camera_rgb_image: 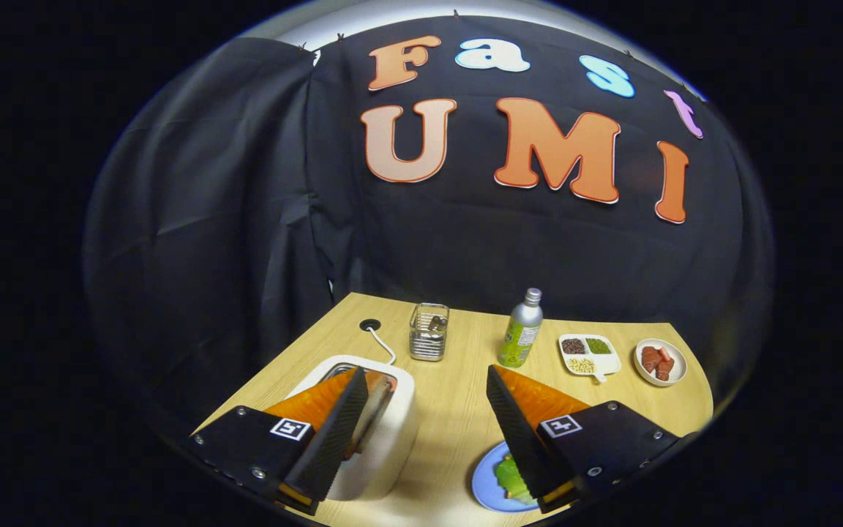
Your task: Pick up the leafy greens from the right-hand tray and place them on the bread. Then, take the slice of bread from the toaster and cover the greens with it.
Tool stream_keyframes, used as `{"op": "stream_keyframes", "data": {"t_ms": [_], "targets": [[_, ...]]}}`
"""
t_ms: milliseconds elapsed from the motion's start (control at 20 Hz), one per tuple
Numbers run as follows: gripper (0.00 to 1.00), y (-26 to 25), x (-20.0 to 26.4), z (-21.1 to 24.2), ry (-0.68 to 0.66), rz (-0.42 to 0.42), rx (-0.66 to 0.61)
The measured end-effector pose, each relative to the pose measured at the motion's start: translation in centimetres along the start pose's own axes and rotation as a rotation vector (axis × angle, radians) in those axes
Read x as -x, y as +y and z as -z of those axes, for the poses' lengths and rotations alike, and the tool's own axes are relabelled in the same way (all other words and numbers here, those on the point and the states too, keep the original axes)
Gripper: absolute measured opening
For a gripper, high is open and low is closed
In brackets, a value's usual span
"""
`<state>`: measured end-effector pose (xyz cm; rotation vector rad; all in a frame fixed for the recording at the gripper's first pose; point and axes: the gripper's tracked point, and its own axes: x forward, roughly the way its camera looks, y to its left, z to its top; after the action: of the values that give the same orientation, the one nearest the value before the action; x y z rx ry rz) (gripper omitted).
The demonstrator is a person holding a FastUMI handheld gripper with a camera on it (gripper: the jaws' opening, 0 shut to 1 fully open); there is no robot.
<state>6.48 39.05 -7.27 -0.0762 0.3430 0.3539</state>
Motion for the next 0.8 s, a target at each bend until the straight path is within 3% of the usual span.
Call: {"op": "stream_keyframes", "data": {"t_ms": [500,800], "targets": [[0.95,4.4,-3.2,2.1,0.063,-0.034,0.028],[0.69,4.6,-4.6,3.1,0.079,-0.01,0.06]]}}
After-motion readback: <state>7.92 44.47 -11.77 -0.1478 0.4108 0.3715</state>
